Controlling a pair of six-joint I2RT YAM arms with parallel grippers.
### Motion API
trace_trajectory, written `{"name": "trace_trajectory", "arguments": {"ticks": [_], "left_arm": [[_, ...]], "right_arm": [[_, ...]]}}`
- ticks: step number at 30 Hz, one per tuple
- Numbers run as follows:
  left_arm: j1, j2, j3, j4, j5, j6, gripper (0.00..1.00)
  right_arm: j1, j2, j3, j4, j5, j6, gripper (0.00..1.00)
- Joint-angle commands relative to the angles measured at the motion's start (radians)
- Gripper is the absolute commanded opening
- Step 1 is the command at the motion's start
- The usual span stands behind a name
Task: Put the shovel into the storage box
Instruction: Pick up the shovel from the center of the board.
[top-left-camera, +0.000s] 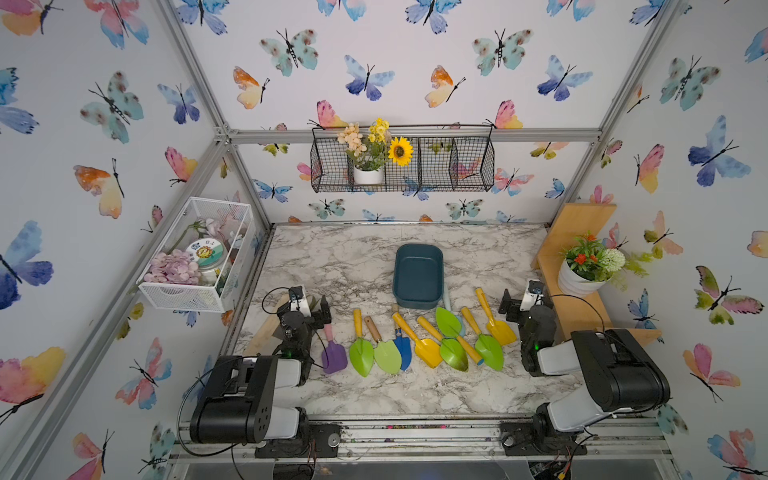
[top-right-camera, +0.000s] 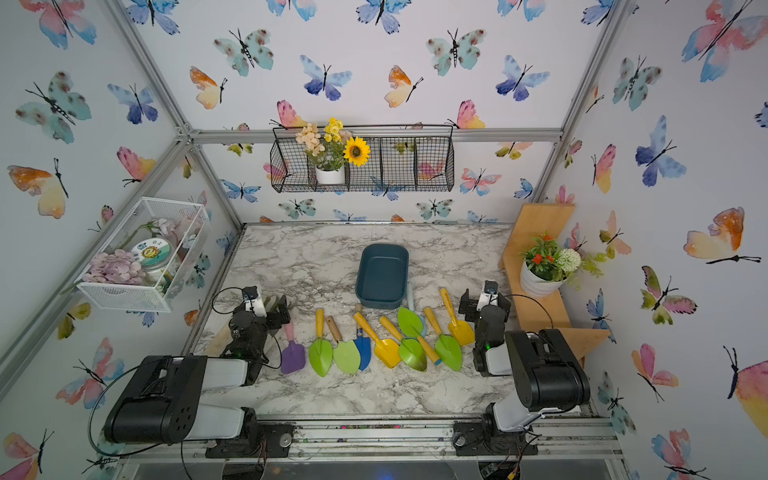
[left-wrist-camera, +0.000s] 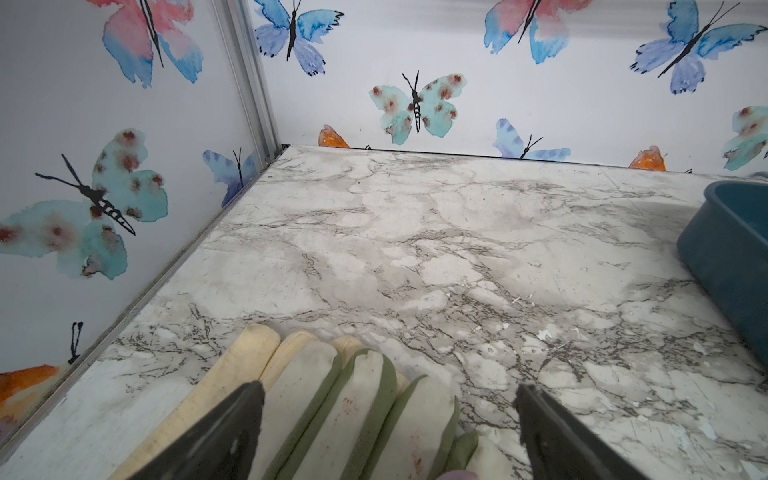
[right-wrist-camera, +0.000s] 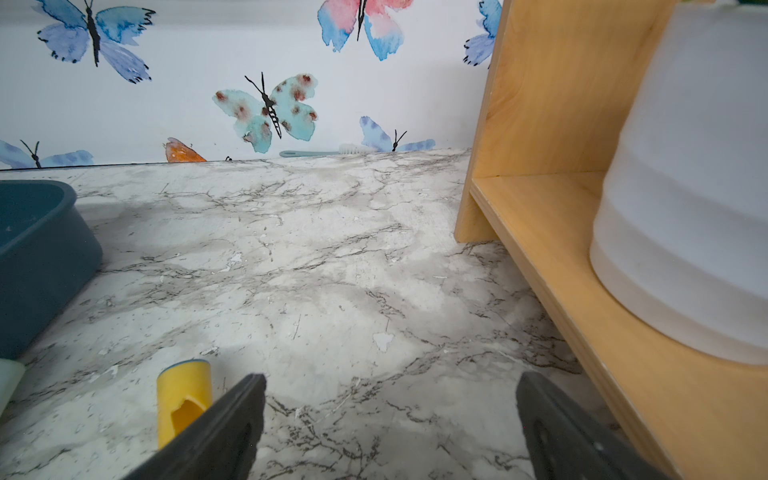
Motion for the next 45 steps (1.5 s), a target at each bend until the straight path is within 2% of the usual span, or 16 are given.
{"name": "trace_trajectory", "arguments": {"ticks": [1, 9, 10, 13, 17, 20, 23, 25, 28, 30, 32, 33, 37, 41, 45], "left_arm": [[-0.002, 0.009, 0.017, 0.032, -0.030, -0.005, 0.99], [-0.003, 0.004, 0.011, 0.040, -0.031, -0.005, 0.99], [-0.003, -0.003, 0.018, 0.042, -0.061, -0.018, 0.99], [-0.003, -0.069, 0.109, -0.182, -0.090, -0.031, 0.99], [-0.013, -0.137, 0.157, -0.294, -0.103, -0.026, 0.99], [-0.009, -0.208, 0.224, -0.431, -0.170, -0.155, 0.99], [0.000, -0.255, 0.321, -0.633, -0.155, -0.355, 0.99], [0.016, -0.262, 0.394, -0.774, -0.088, -0.462, 0.99], [0.029, -0.251, 0.479, -0.914, 0.097, -0.485, 0.99], [0.028, -0.246, 0.510, -0.968, 0.209, -0.485, 0.97], [0.021, -0.257, 0.503, -0.973, 0.318, -0.496, 0.88], [0.013, -0.267, 0.495, -0.977, 0.358, -0.504, 0.85], [-0.075, -0.305, 0.498, -1.042, 0.411, -0.513, 0.79], [-0.188, -0.281, 0.550, -1.159, 0.414, -0.510, 0.73], [-0.277, -0.242, 0.564, -1.199, 0.411, -0.542, 0.72]], "right_arm": [[0.008, 0.013, 0.015, 0.023, 0.022, -0.009, 0.98], [0.007, 0.008, 0.009, 0.038, 0.027, -0.008, 0.98], [0.007, 0.000, 0.016, 0.041, 0.029, -0.012, 0.98], [0.008, -0.096, 0.123, -0.256, 0.011, -0.016, 0.99], [0.008, -0.171, 0.199, -0.403, 0.013, 0.019, 0.99], [0.008, -0.235, 0.256, -0.504, -0.070, 0.086, 0.99], [0.008, -0.280, 0.335, -0.628, -0.159, 0.166, 0.99], [0.007, -0.303, 0.407, -0.747, -0.222, 0.247, 0.98], [0.007, -0.306, 0.526, -0.979, -0.290, 0.436, 0.99], [0.007, -0.279, 0.574, -1.030, -0.445, 0.436, 0.99], [0.007, -0.261, 0.588, -1.041, -0.562, 0.435, 0.96], [0.008, -0.260, 0.589, -1.053, -0.577, 0.437, 0.94], [0.008, -0.266, 0.607, -1.149, -0.598, 0.427, 0.93], [0.008, -0.204, 0.698, -1.403, -0.546, 0.355, 0.81], [0.008, -0.172, 0.696, -1.499, -0.481, 0.346, 0.77]]}}
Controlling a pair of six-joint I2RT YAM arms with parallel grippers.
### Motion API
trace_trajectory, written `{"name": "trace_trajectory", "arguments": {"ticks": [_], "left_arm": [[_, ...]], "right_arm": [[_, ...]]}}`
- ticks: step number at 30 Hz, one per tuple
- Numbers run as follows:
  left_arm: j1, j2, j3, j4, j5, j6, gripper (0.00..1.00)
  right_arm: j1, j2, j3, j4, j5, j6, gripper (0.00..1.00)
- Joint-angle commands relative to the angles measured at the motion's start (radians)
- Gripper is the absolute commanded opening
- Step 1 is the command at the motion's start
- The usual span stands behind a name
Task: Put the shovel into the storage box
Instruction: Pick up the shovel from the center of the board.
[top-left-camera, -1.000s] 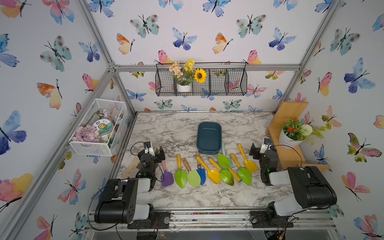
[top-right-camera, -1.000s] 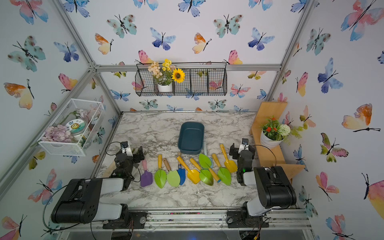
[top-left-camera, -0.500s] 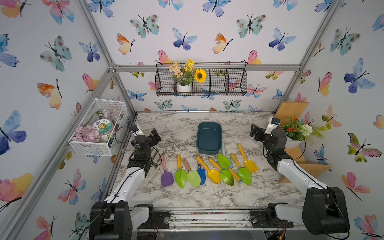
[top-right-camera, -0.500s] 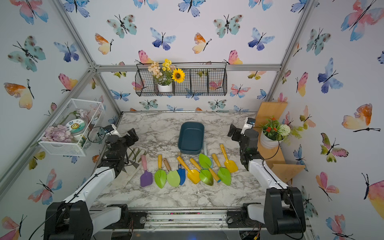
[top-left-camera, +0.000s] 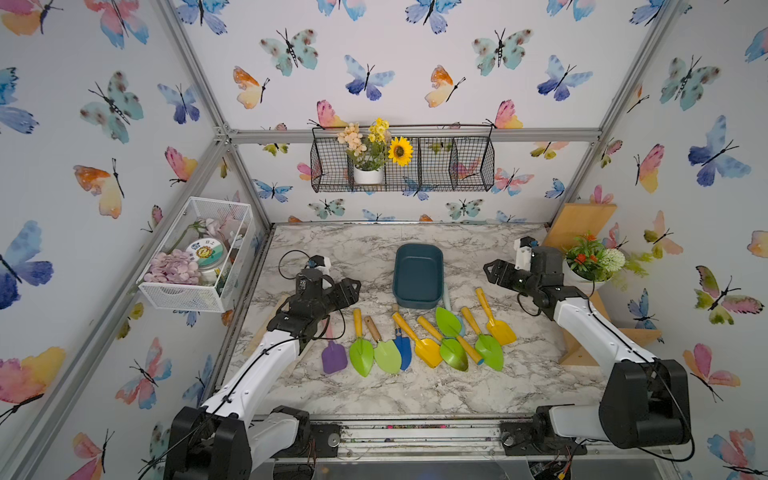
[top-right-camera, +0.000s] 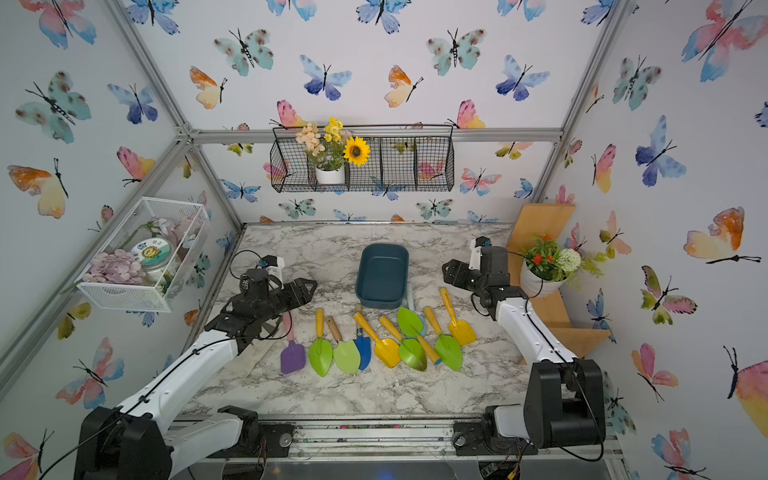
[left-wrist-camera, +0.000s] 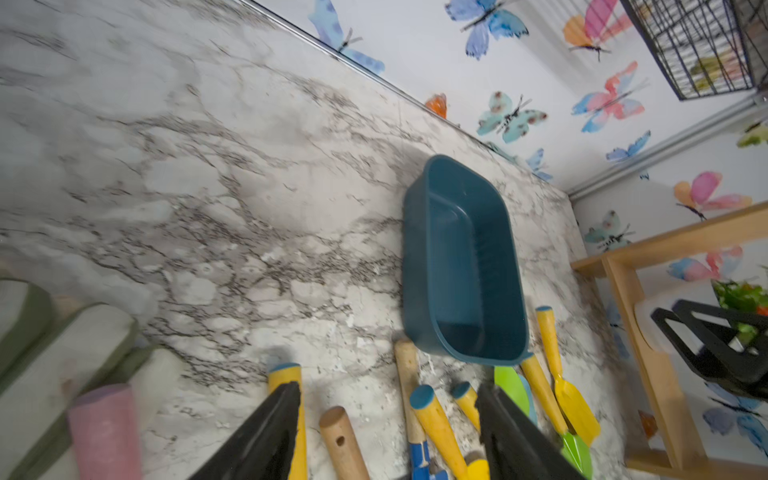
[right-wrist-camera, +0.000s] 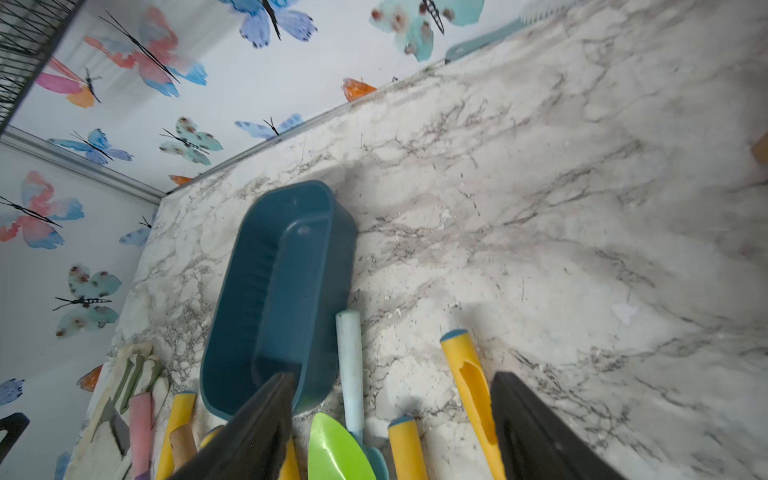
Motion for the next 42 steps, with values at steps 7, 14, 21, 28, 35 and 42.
{"name": "trace_trajectory", "arguments": {"ticks": [7, 14, 21, 28, 35, 42], "left_arm": [[-0.141, 0.098, 0.024, -0.068, 0.029, -0.057, 0.70], [-0.155, 0.185, 0.051, -0.031, 0.074, -0.089, 0.67], [-0.160, 0.199, 0.050, -0.026, 0.082, -0.096, 0.67], [-0.161, 0.189, 0.028, -0.026, 0.081, -0.097, 0.67], [-0.161, 0.200, 0.036, -0.022, 0.085, -0.095, 0.67], [-0.160, 0.205, 0.028, -0.017, 0.088, -0.099, 0.66]], "right_arm": [[0.003, 0.046, -0.030, -0.218, 0.085, -0.057, 0.73], [0.020, 0.121, -0.059, -0.189, 0.098, -0.068, 0.67], [0.062, 0.216, -0.026, -0.166, 0.163, -0.065, 0.64], [0.091, 0.299, 0.003, -0.154, 0.225, -0.065, 0.57], [0.106, 0.332, 0.021, -0.138, 0.294, -0.075, 0.49], [0.114, 0.380, 0.036, -0.122, 0.357, -0.082, 0.37]]}}
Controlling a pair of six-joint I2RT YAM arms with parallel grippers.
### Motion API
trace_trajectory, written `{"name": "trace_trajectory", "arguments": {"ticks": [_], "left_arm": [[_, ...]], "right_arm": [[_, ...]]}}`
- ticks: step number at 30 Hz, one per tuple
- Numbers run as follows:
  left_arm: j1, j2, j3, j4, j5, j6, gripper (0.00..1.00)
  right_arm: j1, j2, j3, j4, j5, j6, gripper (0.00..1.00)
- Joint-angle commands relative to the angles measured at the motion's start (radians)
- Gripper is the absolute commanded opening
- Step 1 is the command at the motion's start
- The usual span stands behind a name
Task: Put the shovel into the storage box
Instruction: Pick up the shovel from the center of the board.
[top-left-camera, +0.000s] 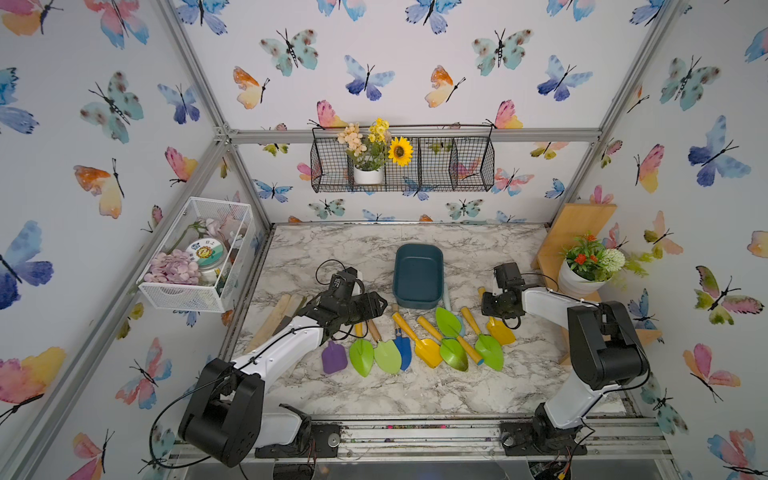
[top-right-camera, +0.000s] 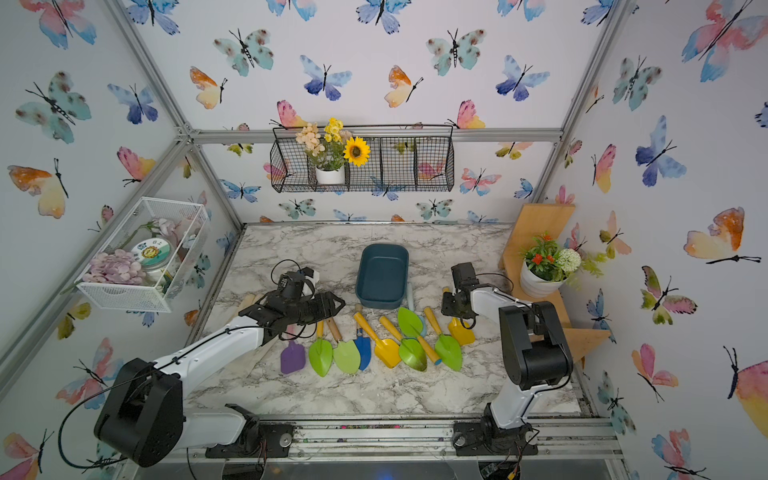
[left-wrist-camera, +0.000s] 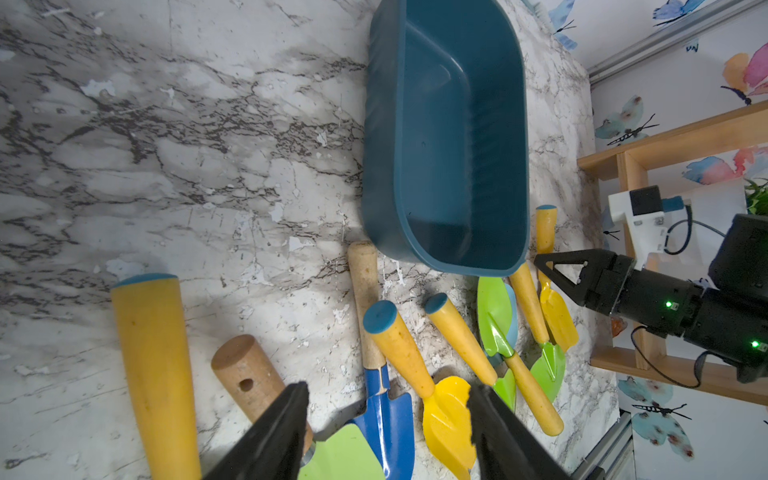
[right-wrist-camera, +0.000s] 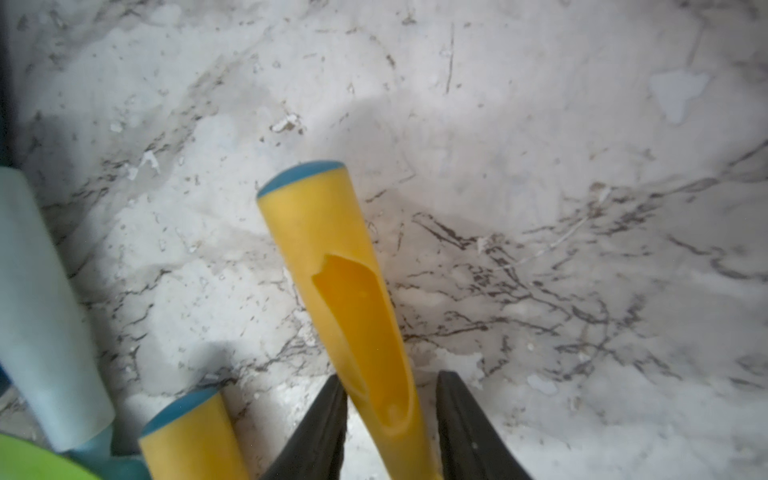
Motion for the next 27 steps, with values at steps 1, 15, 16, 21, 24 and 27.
{"name": "trace_trajectory", "arguments": {"ticks": [1, 15, 16, 21, 24, 27], "left_arm": [[-0.004, 0.004, -0.009, 0.012, 0.026, -0.001, 0.66], [-0.004, -0.004, -0.020, 0.014, 0.019, -0.002, 0.66], [-0.003, 0.000, -0.017, 0.015, 0.019, -0.004, 0.66], [-0.005, 0.008, -0.004, 0.012, 0.013, -0.007, 0.66], [-0.003, 0.009, 0.004, 0.011, 0.012, -0.009, 0.66], [-0.003, 0.006, 0.005, 0.008, 0.013, -0.015, 0.66]], "right_arm": [[0.009, 0.034, 0.024, 0.006, 0.073, -0.012, 0.36], [0.012, 0.023, 0.084, -0.020, 0.162, -0.034, 0.22], [0.013, 0.017, 0.094, -0.028, 0.169, -0.037, 0.22], [0.028, -0.009, 0.168, -0.071, 0.189, -0.049, 0.21], [0.041, -0.018, 0.224, -0.099, 0.191, -0.054, 0.21], [0.064, -0.018, 0.287, -0.133, 0.190, -0.051, 0.21]]}}
